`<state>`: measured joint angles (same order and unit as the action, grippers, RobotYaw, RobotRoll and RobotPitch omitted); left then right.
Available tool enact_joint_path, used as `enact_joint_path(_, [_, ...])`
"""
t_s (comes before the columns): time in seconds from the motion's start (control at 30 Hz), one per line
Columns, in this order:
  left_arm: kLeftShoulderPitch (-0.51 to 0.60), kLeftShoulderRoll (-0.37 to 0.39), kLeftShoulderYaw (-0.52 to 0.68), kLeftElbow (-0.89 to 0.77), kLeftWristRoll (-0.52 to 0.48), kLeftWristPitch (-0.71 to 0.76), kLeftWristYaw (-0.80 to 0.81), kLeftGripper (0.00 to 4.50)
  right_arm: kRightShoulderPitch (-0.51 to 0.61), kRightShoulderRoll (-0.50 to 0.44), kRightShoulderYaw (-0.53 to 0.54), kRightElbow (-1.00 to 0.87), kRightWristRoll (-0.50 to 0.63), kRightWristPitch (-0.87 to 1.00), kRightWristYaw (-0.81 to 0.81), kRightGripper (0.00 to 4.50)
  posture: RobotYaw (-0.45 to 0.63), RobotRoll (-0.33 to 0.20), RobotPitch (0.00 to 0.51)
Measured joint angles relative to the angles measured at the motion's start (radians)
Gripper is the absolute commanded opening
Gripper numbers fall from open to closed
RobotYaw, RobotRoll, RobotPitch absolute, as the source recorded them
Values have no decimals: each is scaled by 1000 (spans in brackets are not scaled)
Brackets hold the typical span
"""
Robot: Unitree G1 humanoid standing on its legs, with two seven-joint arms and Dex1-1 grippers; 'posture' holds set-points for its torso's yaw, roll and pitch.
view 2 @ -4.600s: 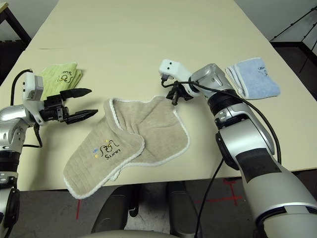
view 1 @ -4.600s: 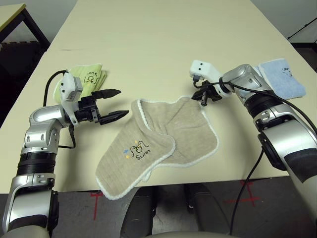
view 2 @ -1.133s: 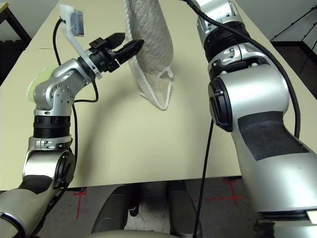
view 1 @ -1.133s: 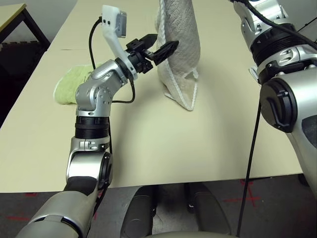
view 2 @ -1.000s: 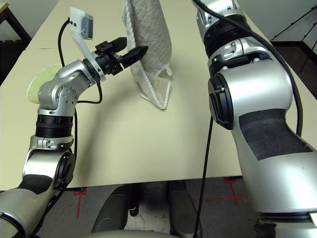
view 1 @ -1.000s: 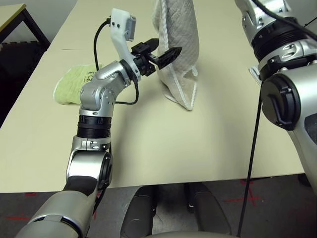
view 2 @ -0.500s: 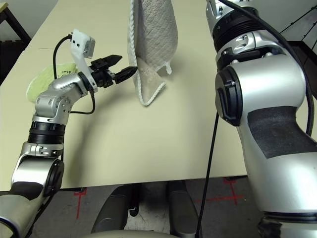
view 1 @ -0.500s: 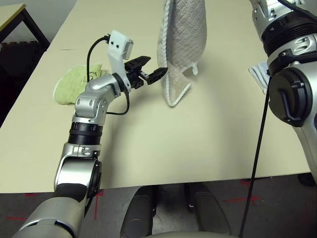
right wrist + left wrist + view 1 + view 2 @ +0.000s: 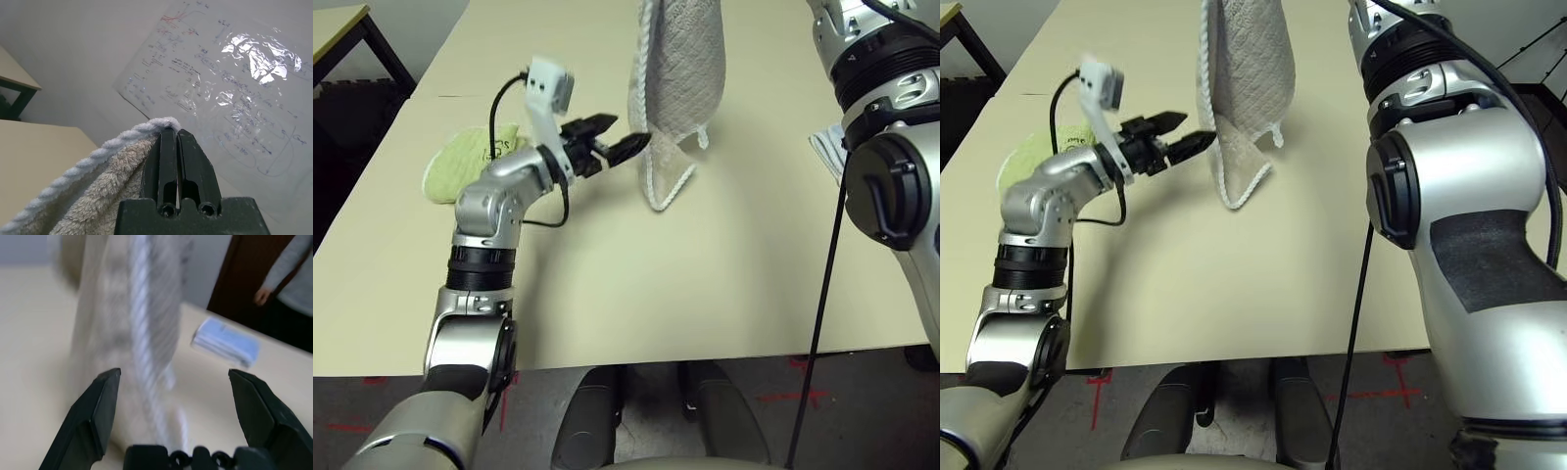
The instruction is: Fold the towel and set it aside.
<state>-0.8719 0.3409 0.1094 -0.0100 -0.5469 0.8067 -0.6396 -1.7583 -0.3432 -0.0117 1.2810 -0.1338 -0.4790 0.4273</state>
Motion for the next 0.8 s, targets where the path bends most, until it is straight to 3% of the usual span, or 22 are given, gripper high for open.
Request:
enact_joint_path(0.1, [-2, -41, -7, -22, -19, 70, 65, 4500, 0, 5, 0, 0, 0, 3, 0, 26, 87, 0, 172])
enact_joint_path(0.23, [-4, -32, -88, 53, 114, 44, 172, 4500, 0, 6, 0, 0, 0, 4, -3, 26, 77, 0, 173])
enact_joint_path(0.47, [-29, -64, -117, 251, 263, -55, 293, 4500, -1, 7, -1, 0, 1, 4, -4, 26, 48, 0, 178])
enact_joint_path(0.67, [-41, -82, -119, 265, 299, -65, 316, 4500, -1, 5, -1, 0, 2, 4, -10, 26, 46, 0, 181])
enact_joint_path(0.8, [-31, -48, -119, 265, 313, -58, 311, 4500, -1, 3, -1, 0, 2, 4, -16, 26, 47, 0, 186])
